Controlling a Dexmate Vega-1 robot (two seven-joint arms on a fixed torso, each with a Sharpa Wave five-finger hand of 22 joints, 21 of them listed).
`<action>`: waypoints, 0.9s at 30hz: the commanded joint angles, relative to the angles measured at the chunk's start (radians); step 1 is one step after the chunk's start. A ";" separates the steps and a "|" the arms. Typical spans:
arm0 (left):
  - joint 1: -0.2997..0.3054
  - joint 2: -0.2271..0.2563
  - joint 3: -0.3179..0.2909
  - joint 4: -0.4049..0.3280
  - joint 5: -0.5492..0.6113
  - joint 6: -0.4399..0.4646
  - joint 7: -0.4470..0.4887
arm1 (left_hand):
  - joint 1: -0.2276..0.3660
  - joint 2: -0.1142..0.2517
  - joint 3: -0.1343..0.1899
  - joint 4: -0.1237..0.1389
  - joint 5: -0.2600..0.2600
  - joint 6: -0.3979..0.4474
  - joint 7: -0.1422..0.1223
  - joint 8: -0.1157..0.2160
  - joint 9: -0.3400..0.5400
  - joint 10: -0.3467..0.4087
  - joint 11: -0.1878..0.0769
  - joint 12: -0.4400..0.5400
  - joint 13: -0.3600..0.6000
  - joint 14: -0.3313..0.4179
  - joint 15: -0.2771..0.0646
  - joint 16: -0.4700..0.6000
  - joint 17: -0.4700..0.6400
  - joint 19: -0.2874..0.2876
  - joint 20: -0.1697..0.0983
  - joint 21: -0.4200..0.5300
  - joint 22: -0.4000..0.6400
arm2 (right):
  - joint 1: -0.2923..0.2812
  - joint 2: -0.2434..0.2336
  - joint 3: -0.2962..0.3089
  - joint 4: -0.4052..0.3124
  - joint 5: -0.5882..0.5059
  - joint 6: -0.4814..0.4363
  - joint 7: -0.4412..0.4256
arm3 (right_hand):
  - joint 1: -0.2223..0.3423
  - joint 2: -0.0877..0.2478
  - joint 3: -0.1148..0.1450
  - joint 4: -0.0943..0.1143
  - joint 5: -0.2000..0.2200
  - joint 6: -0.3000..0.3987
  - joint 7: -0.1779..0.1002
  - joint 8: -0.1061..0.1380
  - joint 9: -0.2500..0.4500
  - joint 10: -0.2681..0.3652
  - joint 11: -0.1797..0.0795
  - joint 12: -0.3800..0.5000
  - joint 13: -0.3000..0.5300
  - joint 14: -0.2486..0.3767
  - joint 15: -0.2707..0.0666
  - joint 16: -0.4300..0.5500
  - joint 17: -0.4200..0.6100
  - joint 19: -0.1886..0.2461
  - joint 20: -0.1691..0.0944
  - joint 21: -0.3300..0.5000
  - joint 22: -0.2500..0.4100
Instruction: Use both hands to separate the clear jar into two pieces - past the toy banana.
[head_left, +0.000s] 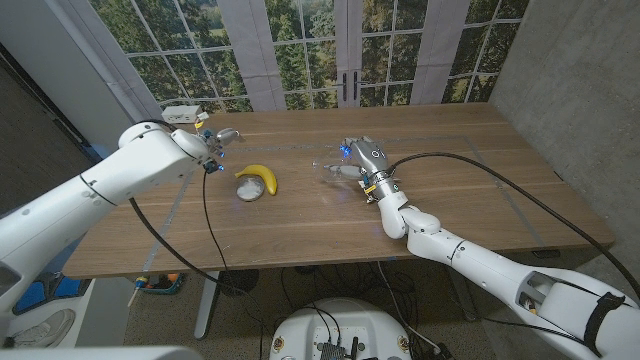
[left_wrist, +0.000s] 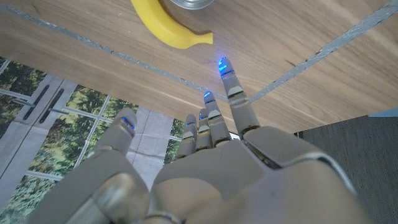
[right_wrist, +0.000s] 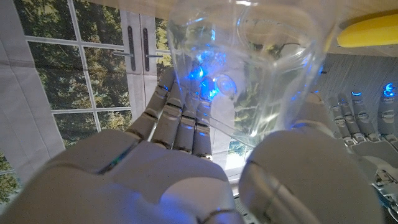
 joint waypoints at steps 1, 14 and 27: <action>0.167 -0.007 -0.125 -0.053 0.035 -0.206 0.090 | -0.006 -0.002 -0.003 -0.006 0.007 0.004 0.020 0.009 0.003 0.004 -0.003 0.007 -0.001 -0.007 -0.001 0.001 0.000 -0.011 0.001 0.003 0.000 | 0.019 0.009 -0.028 0.007 -0.015 -0.127 0.052 | 0.245 0.223 0.107 0.050 -0.009 0.146 -0.205 -0.027 0.010 0.145 -0.193 -0.036 -0.024 -0.038 -0.148 -0.020 -0.019 0.000 -0.013 0.004 0.002; 0.202 -0.027 -0.147 -0.035 0.060 -0.284 0.099 | -0.014 0.000 -0.016 -0.012 0.004 -0.007 -0.012 0.007 0.002 -0.011 -0.021 0.004 -0.001 -0.064 0.004 -0.004 -0.001 -0.103 0.001 0.002 0.000 | 0.027 -0.045 -0.020 -0.115 0.052 -0.220 0.286 | -0.095 0.104 -0.086 0.152 0.006 -0.371 -0.132 -0.351 -0.146 -0.345 -0.077 -0.411 -0.166 -0.384 -0.040 -0.176 -0.210 -0.174 0.142 -0.125 -0.004; 0.250 -0.060 -0.145 0.000 0.169 -0.417 0.160 | -0.070 -0.037 -0.060 -0.011 0.005 -0.074 -0.102 -0.003 -0.003 -0.099 -0.059 -0.004 -0.003 -0.163 0.008 -0.004 -0.002 -0.253 -0.002 0.007 -0.001 | 0.011 -0.080 0.085 -0.143 0.277 -0.020 0.364 | -0.352 0.065 -0.205 0.226 0.037 -0.512 -0.127 -0.526 -0.162 -0.533 0.018 -0.525 -0.258 -0.620 0.071 -0.204 -0.356 -0.336 0.224 -0.296 -0.007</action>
